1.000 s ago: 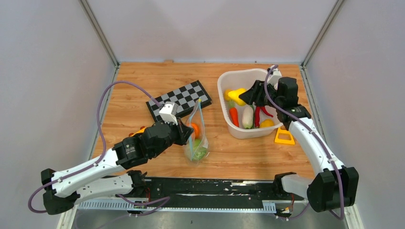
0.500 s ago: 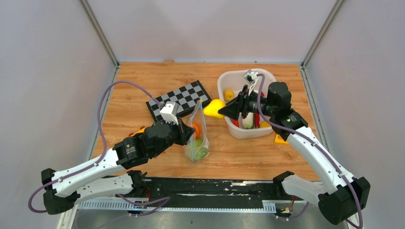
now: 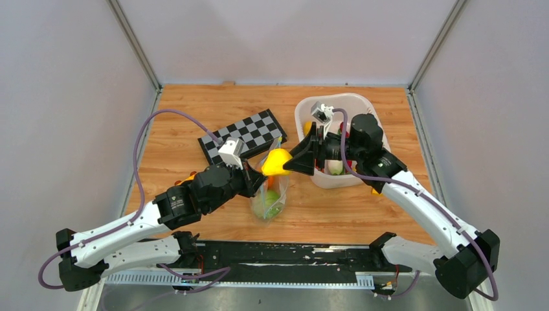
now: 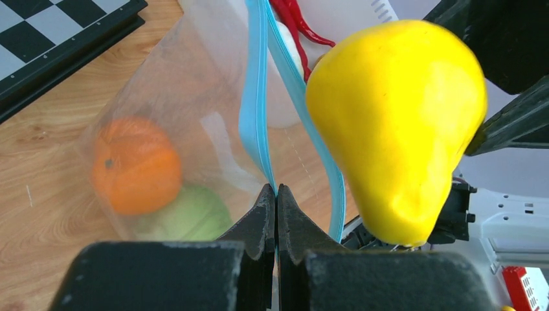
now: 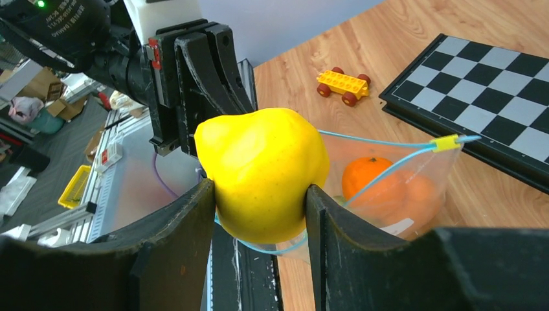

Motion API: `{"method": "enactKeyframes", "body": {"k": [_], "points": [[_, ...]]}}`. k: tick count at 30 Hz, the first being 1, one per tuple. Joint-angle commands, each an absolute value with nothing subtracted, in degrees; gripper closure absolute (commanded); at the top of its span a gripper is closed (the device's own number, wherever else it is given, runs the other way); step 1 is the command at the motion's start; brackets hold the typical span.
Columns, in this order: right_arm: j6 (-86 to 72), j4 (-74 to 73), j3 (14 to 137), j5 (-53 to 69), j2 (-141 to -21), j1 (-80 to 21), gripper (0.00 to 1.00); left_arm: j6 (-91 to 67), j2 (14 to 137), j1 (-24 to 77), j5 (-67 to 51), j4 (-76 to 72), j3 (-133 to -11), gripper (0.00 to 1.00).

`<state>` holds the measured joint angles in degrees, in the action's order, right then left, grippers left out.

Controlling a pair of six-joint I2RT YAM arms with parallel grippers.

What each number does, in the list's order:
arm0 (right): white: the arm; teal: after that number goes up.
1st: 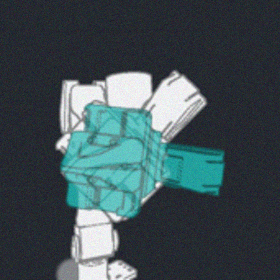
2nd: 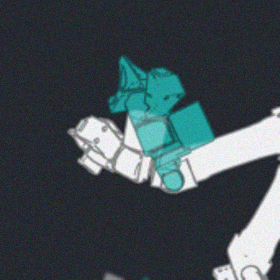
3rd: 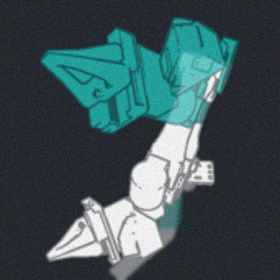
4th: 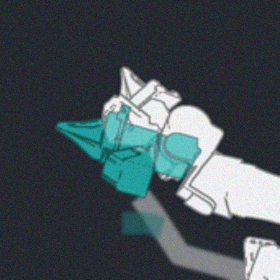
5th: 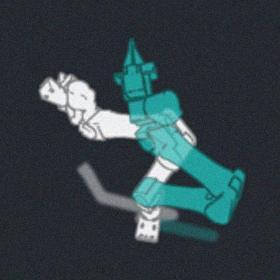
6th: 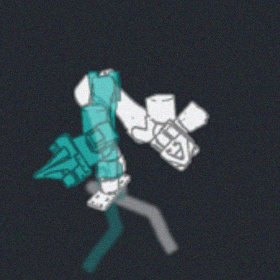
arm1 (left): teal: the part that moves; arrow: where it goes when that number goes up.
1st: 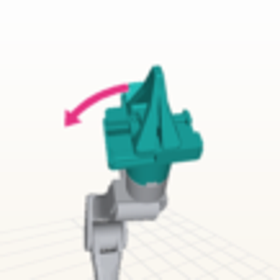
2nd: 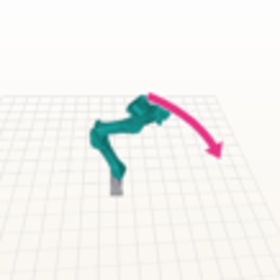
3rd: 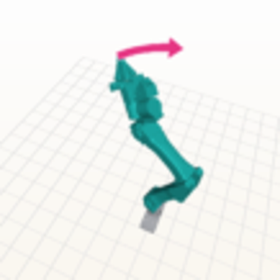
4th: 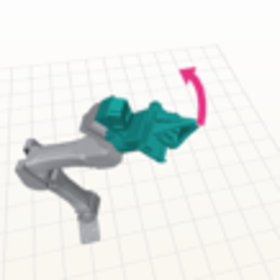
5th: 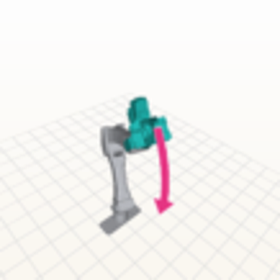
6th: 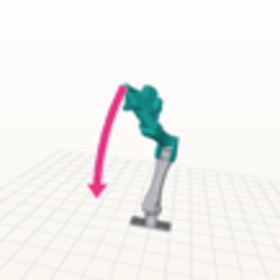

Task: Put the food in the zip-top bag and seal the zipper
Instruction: Place the fake fruit in the zipper food storage bag.

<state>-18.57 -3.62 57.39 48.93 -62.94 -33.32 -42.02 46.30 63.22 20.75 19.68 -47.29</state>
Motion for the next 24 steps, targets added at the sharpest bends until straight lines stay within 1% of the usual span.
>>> {"method": "enactKeyframes", "body": {"k": [1,6,11,18,22,24], "points": [[-13.87,-1.66,58.21,53.28,-64.82,-33.73,0.6,-41.12,45.54,63.19,19.69,15.31,-47.01,1.0],[-8.82,-6.2,58.73,54.32,-66.42,-33.67,0.6,-41.29,44.75,63.21,19.65,14.85,-46.59,1.0],[-1.79,-13.85,59.8,48.57,-65.65,-33.71,0.59,-41.47,44.03,63.2,20.06,14.88,-46.15,1.0],[1.78,-17.72,59.89,40.74,-64.88,-33.98,0.55,-41.4,44.33,63.26,19.81,14.6,-46.14,1.0],[2.44,-19.22,60.47,37.56,-64.12,-34.58,0.51,-41.4,44.23,63.19,19.86,14.77,-46.24,1.0],[2.47,-19.25,60.47,37.04,-63.9,-34.72,0.45,-41.33,44.13,63.19,19.91,14.7,-46.31,1.0]]}}
